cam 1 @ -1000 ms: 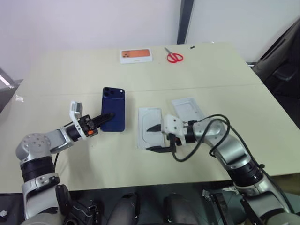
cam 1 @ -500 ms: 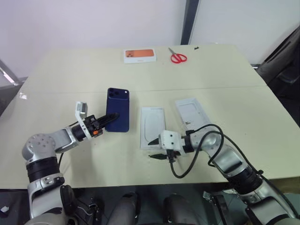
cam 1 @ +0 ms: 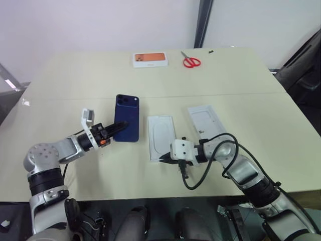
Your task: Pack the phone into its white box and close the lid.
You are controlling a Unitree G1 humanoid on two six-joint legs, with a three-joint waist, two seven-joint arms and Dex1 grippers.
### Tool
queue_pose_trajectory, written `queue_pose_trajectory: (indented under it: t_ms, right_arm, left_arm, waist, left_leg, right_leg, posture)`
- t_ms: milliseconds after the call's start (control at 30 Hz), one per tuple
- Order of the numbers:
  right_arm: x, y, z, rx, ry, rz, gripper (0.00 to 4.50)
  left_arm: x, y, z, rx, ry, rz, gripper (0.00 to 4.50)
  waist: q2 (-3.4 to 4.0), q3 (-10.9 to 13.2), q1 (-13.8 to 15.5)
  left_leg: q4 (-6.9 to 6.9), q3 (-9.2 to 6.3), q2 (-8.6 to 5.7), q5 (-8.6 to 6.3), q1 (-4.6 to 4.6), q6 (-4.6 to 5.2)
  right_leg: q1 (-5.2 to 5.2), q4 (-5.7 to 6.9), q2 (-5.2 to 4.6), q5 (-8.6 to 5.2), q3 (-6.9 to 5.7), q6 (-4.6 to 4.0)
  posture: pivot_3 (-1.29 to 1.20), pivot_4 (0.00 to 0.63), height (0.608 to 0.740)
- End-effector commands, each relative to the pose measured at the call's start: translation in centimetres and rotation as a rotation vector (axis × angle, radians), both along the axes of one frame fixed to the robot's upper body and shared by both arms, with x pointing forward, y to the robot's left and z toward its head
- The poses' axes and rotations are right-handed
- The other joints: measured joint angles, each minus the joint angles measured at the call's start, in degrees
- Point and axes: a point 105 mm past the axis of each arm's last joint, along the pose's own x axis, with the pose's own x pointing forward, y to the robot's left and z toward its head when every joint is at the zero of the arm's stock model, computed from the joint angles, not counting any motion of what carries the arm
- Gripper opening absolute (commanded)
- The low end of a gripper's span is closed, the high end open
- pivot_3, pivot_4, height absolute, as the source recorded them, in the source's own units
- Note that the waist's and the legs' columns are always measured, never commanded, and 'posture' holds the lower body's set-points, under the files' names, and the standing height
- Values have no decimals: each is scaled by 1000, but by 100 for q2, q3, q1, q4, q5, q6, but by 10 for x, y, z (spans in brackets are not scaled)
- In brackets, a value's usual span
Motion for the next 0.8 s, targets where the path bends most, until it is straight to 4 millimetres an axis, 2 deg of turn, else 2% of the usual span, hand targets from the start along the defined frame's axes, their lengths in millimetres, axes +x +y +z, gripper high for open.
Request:
queue_pose_trajectory:
  t_ms: [33,333,567,667,767,800]
  right_arm:
    - [1,11,8,31,-25,24,50]
    - [30,43,18,71,-80,-25,50]
    - [43,45,16,46,-129,-71,50]
    - [42,46,16,50,-135,-72,50]
    - [36,45,22,101,-83,-70,977]
    - [35,43,24,103,-87,-67,1507]
  left_arm:
    - [-2,0,16,-33,-65,-5,0]
    - [10,-1,29,-86,-84,33,0]
    - [12,-7,25,-88,-70,37,0]
    - [12,-13,20,-70,-64,34,0]
    - [11,-21,15,-62,-53,12,0]
    - [12,-24,15,-62,-50,5,0]
  waist:
    - [0,0,-5]
    - [-2,0,-4]
    - [-2,0,-11]
    - [-2,0,-16]
    - [-2,0,-10]
    - [-2,0,-7]
  left_leg:
    - [0,0,0,0,0,0]
    - [1,0,-1,2,0,-3]
    - [2,-1,-2,3,0,-4]
    - [2,-1,-2,3,1,-5]
    - [2,-1,-1,3,0,-5]
    - [3,-1,-2,3,0,-5]
  right_leg:
    - [0,0,0,0,0,0]
    - [-2,2,1,0,-1,0]
    - [-2,4,0,0,-3,0]
    - [-2,4,1,0,-3,0]
    - [-1,4,1,0,-3,0]
    - [0,4,1,0,-3,0]
  posture:
    - [0,150,734]
    - [0,150,734]
    - [0,150,734]
    - [0,150,734]
    - [0,150,734]
    - [0,150,734]
